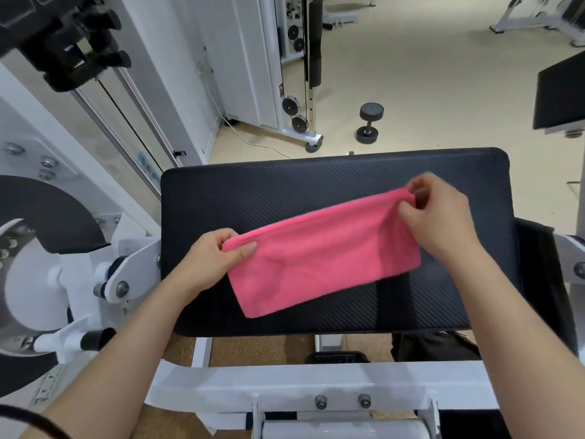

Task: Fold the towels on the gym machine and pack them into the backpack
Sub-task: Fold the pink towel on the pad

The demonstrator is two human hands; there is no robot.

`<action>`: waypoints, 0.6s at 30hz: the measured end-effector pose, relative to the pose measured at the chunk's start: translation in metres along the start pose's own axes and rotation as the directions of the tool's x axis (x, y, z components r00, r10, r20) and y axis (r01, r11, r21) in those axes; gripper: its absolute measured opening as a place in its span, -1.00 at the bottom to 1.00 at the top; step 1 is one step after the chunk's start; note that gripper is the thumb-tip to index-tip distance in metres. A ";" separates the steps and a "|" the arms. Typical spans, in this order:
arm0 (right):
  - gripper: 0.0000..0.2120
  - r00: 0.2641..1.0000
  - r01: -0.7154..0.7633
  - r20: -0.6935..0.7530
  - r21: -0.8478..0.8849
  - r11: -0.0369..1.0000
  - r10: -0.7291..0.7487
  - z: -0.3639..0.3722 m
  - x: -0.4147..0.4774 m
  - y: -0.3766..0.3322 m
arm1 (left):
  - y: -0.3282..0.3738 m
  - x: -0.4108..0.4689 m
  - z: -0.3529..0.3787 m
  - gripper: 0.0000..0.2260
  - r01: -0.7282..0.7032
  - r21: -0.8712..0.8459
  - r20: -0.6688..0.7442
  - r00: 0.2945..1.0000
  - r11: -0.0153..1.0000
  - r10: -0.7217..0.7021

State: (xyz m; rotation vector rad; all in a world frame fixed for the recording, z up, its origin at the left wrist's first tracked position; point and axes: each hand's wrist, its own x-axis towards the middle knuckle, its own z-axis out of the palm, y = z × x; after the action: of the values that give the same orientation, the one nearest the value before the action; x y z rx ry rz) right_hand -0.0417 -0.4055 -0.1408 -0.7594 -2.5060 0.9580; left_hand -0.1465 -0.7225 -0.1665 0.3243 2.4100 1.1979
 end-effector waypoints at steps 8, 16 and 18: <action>-0.47 0.853 0.519 0.045 -0.168 0.838 -0.520 0.095 -0.039 -0.036 | -0.007 -0.005 0.033 -0.60 -0.066 -0.433 -0.494 0.851 0.899 -0.176; -0.47 0.761 0.649 0.343 -0.375 0.662 -0.551 0.153 -0.053 -0.018 | -0.042 -0.019 0.051 -0.70 -0.139 -0.031 -0.369 0.922 0.990 0.118; -0.46 0.765 0.644 0.343 -0.388 0.659 -0.545 0.155 -0.055 -0.019 | -0.043 -0.020 0.048 -0.63 -0.140 0.015 -0.386 0.913 0.990 0.135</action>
State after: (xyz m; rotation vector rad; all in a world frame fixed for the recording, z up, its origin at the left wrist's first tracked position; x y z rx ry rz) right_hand -0.0812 -0.5283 -0.2444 0.1085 -2.9029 0.1570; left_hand -0.1073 -0.7220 -0.2217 0.2780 2.7507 1.4563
